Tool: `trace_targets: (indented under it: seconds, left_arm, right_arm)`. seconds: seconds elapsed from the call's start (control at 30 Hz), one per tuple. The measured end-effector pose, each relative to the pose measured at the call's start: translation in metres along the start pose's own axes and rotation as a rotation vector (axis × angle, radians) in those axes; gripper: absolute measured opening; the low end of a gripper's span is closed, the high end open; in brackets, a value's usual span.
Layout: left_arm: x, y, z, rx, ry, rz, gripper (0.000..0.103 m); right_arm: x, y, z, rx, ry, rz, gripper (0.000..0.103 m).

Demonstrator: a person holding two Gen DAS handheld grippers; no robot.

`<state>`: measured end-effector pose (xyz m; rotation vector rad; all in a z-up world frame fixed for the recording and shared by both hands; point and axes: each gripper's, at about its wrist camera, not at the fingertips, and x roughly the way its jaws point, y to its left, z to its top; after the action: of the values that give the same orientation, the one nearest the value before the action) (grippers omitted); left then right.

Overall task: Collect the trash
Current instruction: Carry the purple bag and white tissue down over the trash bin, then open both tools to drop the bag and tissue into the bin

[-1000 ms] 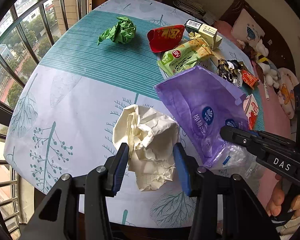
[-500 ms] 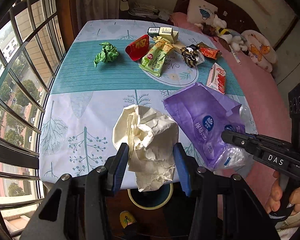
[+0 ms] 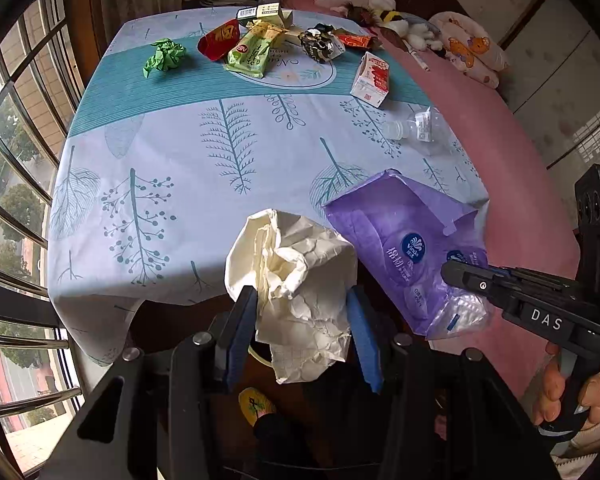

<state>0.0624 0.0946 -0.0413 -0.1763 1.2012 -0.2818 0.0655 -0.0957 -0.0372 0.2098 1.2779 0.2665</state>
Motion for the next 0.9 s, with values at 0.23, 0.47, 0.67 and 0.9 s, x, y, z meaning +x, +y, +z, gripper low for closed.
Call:
trace_targets:
  seconds: [0.23, 0.47, 0.67, 0.9]
  left_arm:
    - [0.038, -0.013, -0.039, -0.009, 0.114, -0.002, 0.045]
    - [0.102, -0.014, -0.073, -0.035, 0.218, 0.035, 0.045]
    - [0.186, -0.004, -0.093, -0.070, 0.258, 0.086, 0.045]
    - [0.276, 0.016, -0.106, -0.104, 0.274, 0.120, 0.050]
  right_arm:
    - [0.030, -0.048, -0.048, 0.146, 0.094, -0.047, 0.012]
    - [0.096, -0.090, -0.087, 0.264, 0.204, -0.083, 0.012]
    - [0.184, -0.123, -0.107, 0.300, 0.287, -0.121, 0.012]
    - [0.288, -0.152, -0.116, 0.290, 0.355, -0.156, 0.012]
